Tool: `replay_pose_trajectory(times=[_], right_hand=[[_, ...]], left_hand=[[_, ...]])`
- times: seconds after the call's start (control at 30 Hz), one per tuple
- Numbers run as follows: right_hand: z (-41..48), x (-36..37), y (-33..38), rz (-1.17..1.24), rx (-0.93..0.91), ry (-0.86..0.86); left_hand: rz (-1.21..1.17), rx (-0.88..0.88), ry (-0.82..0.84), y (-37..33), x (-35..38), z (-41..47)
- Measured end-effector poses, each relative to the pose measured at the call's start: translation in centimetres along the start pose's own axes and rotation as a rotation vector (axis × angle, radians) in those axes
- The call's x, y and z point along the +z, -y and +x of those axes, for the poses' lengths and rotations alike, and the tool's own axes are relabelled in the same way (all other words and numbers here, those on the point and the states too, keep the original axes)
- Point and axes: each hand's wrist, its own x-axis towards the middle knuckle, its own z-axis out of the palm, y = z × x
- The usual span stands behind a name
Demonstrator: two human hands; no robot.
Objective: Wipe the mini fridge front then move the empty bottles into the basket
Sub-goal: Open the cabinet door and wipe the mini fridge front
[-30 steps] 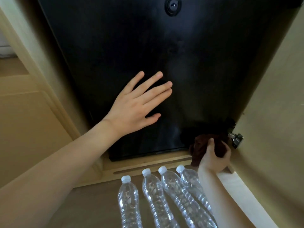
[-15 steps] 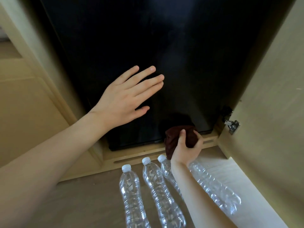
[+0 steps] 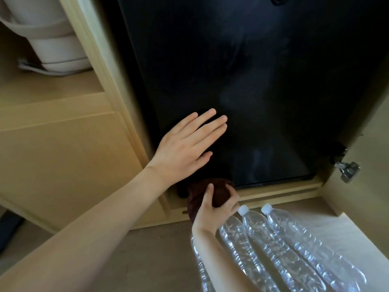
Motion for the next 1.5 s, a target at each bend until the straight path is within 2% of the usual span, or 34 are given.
replay_pose_trajectory(times=[0.2, 0.4, 0.77, 1.23, 1.4, 1.5], right_hand=[[-4.6, 2.5, -0.1, 0.025, 0.076, 0.068], [-4.3, 2.3, 1.4, 0.088, 0.154, 0.106], [0.8, 0.1, 7.4, 0.197, -0.028, 0.110], [12.4, -6.0, 16.2, 0.151, -0.239, -0.055], [12.8, -7.5, 17.2, 0.085, -0.372, 0.018], [11.9, -7.9, 16.7, 0.057, -0.411, 0.096]], left_hand=[[0.002, 0.016, 0.014, 0.6, 0.0, -0.9], [0.038, 0.011, 0.020, 0.5, -0.2, -1.2], [0.115, 0.055, 0.045, 0.7, -2.0, 0.1], [0.120, 0.017, 0.058, -1.2, -2.5, 4.2], [0.094, 0.014, 0.017, -2.6, -3.1, 5.3], [0.042, -0.060, 0.033, -3.4, -3.3, 5.3]])
